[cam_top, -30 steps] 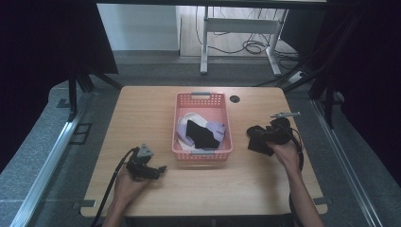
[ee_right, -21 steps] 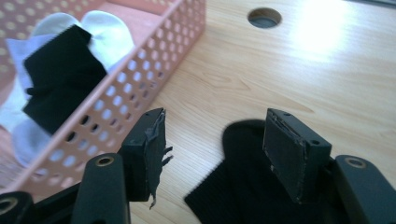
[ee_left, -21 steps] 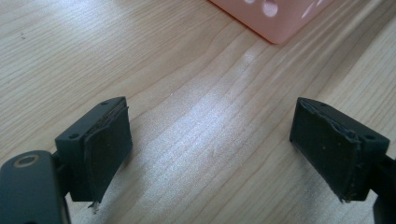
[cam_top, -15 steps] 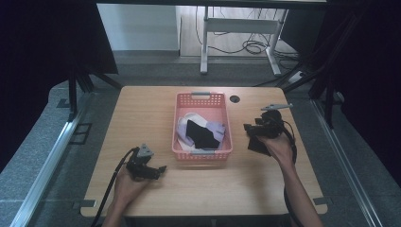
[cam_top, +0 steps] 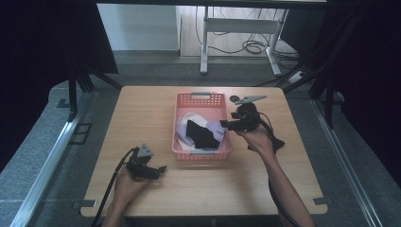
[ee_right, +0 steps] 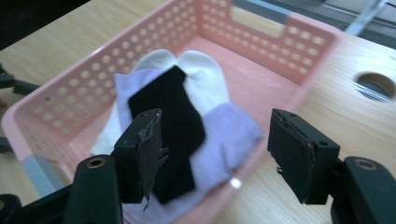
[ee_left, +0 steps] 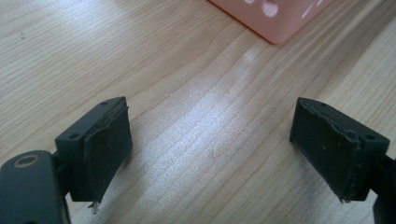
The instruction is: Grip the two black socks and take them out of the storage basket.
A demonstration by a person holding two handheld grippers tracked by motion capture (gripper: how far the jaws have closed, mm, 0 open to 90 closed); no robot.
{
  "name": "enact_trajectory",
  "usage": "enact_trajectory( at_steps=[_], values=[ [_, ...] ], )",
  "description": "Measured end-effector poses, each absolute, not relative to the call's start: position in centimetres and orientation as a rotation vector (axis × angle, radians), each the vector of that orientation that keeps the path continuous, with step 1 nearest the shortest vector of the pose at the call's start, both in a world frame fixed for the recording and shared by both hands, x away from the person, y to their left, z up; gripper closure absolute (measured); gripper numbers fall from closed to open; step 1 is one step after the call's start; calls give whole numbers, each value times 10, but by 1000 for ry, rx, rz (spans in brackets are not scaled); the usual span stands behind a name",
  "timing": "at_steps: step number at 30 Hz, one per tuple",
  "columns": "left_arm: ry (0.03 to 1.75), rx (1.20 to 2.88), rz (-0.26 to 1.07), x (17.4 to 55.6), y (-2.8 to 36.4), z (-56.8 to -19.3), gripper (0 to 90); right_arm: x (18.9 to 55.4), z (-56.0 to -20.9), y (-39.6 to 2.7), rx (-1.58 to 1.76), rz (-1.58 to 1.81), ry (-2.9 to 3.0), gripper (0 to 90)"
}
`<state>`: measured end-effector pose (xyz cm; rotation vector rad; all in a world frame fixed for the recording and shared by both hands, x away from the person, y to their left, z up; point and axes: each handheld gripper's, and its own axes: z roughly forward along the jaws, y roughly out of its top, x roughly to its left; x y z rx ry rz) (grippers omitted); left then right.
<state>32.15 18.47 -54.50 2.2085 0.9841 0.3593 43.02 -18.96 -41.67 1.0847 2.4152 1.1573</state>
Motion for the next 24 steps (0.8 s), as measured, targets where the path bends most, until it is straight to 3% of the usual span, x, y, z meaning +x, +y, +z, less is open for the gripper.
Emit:
enact_trajectory(
  at_steps=[24],
  values=[
    [987,2207,357,321,185,-545,126,469,-463,-87,953,1095,2622,347]
  ],
)
